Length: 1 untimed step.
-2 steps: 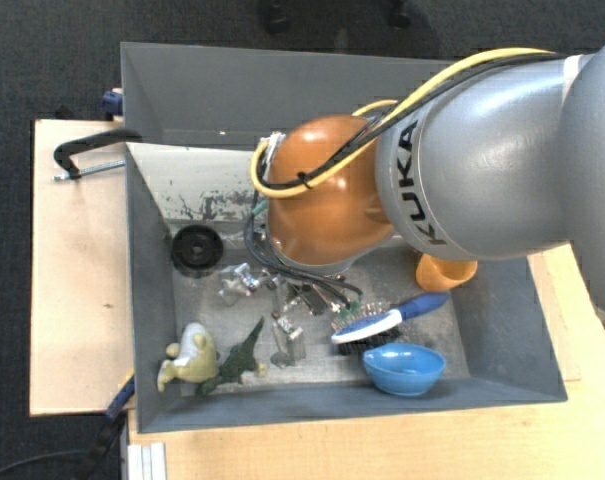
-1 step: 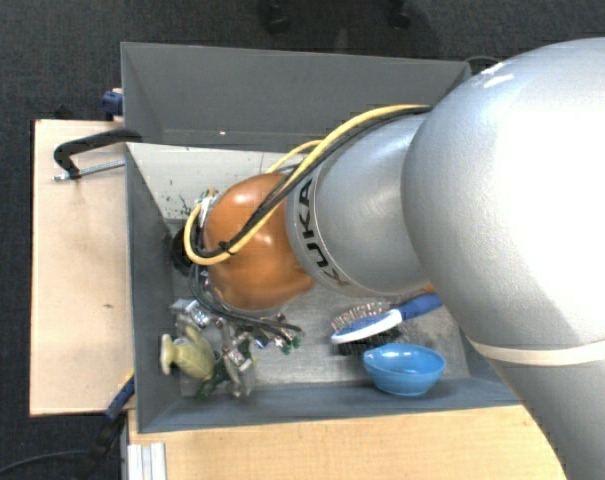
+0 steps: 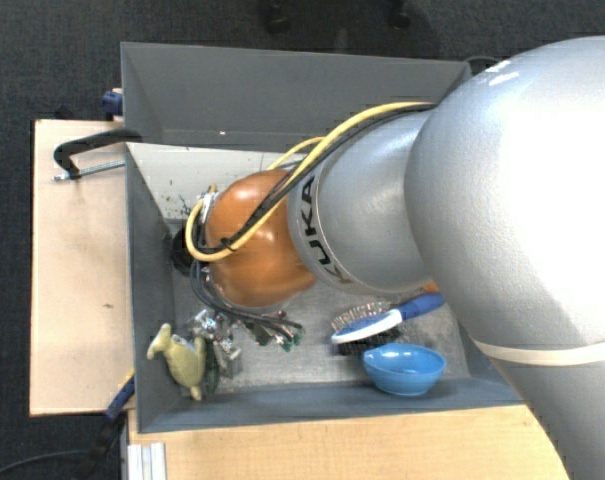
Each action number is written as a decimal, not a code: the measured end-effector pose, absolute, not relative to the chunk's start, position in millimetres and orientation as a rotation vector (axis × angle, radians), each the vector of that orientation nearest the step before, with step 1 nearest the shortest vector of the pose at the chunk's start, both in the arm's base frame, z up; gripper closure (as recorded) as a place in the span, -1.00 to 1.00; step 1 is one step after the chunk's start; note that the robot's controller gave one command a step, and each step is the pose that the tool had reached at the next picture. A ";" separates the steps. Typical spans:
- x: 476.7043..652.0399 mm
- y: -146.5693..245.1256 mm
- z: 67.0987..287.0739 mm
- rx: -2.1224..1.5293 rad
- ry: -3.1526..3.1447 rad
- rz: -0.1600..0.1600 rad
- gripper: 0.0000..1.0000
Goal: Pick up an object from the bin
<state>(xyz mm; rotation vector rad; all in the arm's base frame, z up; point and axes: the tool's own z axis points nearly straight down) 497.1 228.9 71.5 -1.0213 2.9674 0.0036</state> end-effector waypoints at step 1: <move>516.1 230.2 232.6 -1.618 2.677 0.000 1.00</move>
Offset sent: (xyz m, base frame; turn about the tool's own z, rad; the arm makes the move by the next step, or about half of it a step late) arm 0.0169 -0.0004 0.1570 -0.4262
